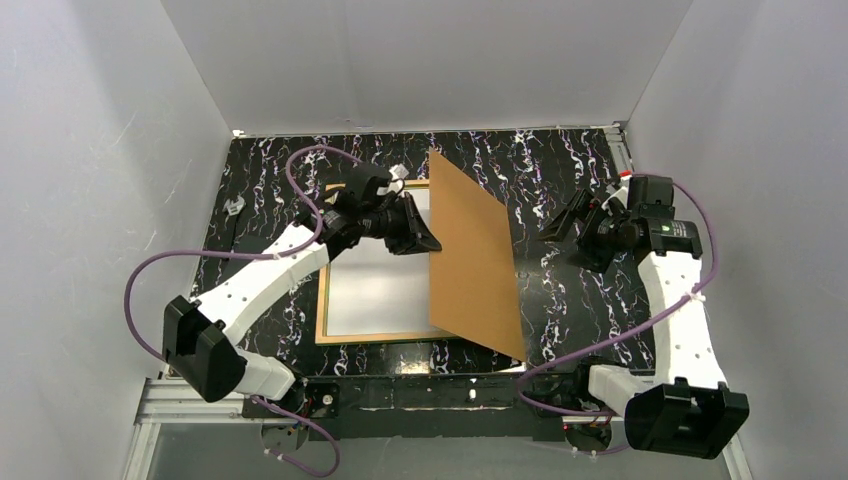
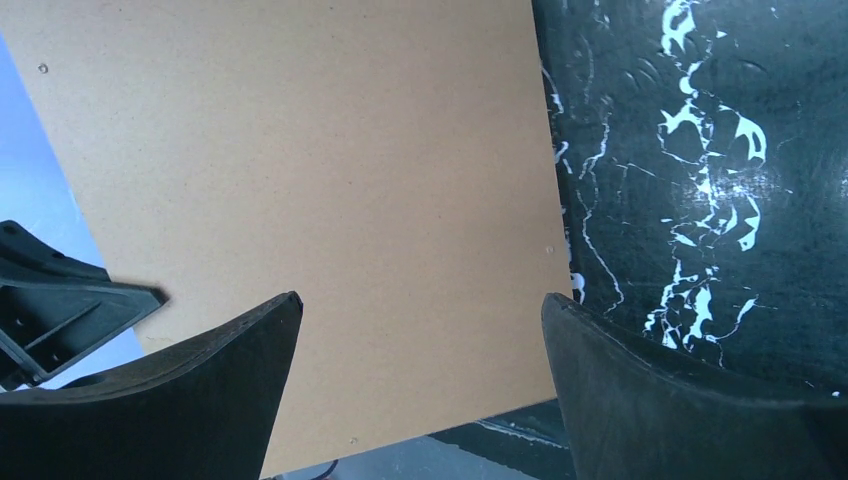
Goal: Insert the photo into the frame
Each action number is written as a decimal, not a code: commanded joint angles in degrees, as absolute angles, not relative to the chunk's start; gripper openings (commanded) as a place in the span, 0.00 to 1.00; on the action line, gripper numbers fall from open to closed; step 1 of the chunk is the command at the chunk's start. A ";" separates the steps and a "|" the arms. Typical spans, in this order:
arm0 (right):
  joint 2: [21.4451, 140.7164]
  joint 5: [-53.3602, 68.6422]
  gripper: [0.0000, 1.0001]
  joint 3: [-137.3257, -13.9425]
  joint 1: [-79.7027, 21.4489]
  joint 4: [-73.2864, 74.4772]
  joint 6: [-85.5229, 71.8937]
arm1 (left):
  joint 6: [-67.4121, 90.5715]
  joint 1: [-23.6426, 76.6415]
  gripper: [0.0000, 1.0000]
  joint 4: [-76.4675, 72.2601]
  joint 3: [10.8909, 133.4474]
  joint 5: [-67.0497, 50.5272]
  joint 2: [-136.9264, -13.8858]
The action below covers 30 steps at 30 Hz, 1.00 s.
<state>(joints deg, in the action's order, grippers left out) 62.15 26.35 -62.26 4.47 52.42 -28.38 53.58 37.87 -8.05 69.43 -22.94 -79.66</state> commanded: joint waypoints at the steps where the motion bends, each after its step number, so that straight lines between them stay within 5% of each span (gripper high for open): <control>1: 59.80 29.03 0.98 -67.75 4.31 58.24 -28.95 | 51.58 38.23 0.00 2.07 80.76 -27.96 -77.25; 18: 60.40 30.01 0.98 -75.07 -12.86 55.90 -36.15 | 26.92 38.18 0.00 50.65 112.05 -11.89 -75.63; 30: 66.62 26.00 0.97 -71.31 -34.21 36.81 -51.18 | 20.04 38.17 0.00 66.57 117.87 -1.21 -77.53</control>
